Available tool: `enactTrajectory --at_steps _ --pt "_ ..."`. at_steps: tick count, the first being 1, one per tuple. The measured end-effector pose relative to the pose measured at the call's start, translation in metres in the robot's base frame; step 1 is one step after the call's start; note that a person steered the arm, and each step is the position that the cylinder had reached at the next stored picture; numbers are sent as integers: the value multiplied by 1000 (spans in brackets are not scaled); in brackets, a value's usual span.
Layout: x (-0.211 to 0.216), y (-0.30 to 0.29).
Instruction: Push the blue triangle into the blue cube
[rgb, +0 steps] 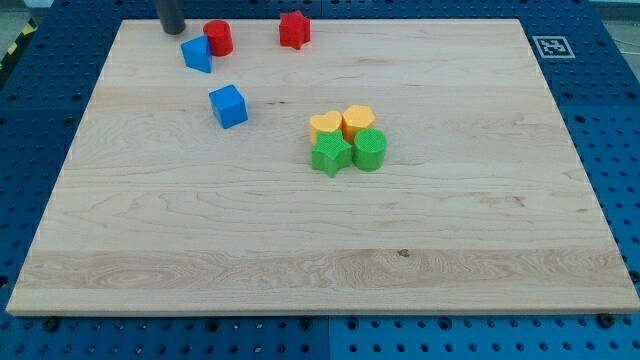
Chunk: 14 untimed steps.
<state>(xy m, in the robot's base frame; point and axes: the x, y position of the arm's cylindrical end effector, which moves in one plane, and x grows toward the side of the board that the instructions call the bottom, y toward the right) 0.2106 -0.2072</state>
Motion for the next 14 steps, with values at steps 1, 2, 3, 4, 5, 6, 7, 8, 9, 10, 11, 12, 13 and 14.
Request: enactTrajectory --at_steps 1,2,3,4,5,6,7,8,9,10,11,12,13,14 --pt "25 11" --pt "42 22" --pt "44 33" --pt "54 37" --pt "74 49" --pt "90 64" --pt "107 75" --pt "126 82" --pt "143 89" --pt "143 83" --pt "143 64" --pt "148 69" --pt "158 81" --pt "158 81"
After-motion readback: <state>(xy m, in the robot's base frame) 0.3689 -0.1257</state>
